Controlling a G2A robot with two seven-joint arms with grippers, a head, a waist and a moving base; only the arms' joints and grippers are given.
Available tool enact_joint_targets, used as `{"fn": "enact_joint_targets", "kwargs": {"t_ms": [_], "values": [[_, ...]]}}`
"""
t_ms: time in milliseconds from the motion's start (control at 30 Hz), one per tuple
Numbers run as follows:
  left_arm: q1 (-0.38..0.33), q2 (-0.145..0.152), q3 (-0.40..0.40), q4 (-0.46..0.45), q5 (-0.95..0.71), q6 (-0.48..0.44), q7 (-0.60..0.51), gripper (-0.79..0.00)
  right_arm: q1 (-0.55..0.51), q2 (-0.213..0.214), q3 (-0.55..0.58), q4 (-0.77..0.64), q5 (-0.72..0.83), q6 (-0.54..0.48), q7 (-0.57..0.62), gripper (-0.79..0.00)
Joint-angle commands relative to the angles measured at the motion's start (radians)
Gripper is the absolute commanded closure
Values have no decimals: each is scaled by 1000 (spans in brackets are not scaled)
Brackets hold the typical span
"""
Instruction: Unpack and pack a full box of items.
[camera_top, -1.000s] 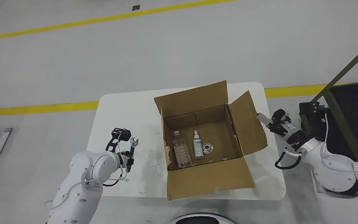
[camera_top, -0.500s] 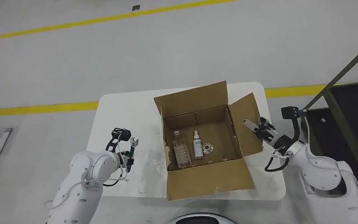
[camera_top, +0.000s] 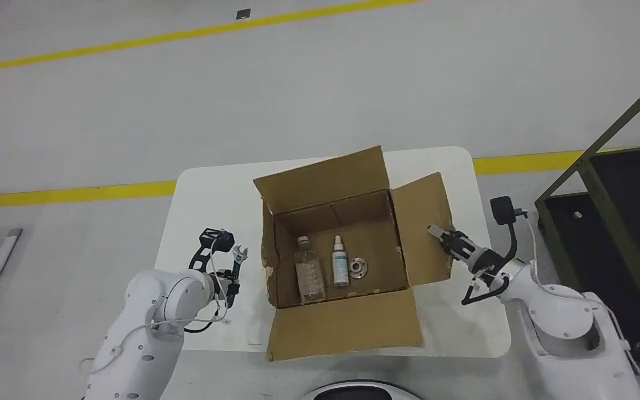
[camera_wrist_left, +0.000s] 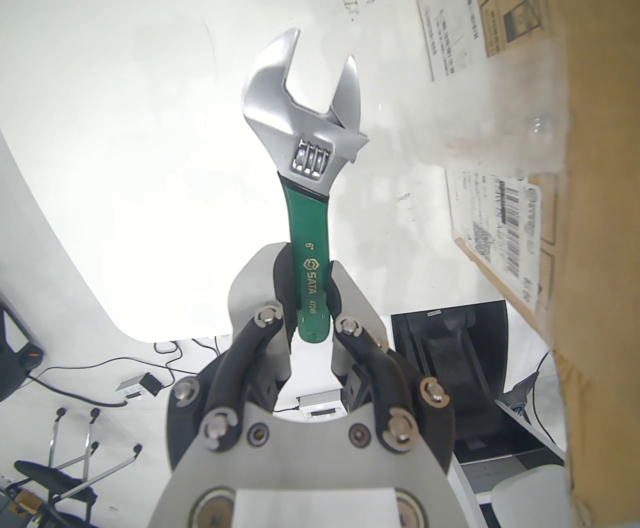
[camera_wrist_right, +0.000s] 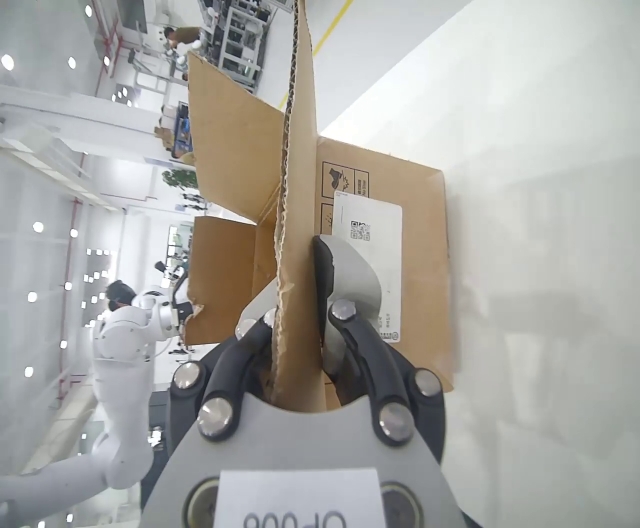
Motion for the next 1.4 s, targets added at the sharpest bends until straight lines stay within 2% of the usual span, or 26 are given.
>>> {"fn": "enact_joint_targets", "kwargs": {"t_ms": [0,367,767,1067,1367], "values": [[0,0,0,0,0,0,0,0,-11,-3,-17,-21,18,18,-27,0],[2,0,0,1,0,0,7,0,-70,-17,-63,-41,82,15,-169,0],[3,8,-21,-54,-20,-1,24,0,-93,-17,-77,0,53,-6,-177,0],[-52,18,-75,-106,-51,-3,-14,0,-80,-19,-106,9,38,-16,-169,0],[-126,27,-83,-167,-29,-20,-48,0,-60,-20,-119,18,19,-14,-178,0]]}}
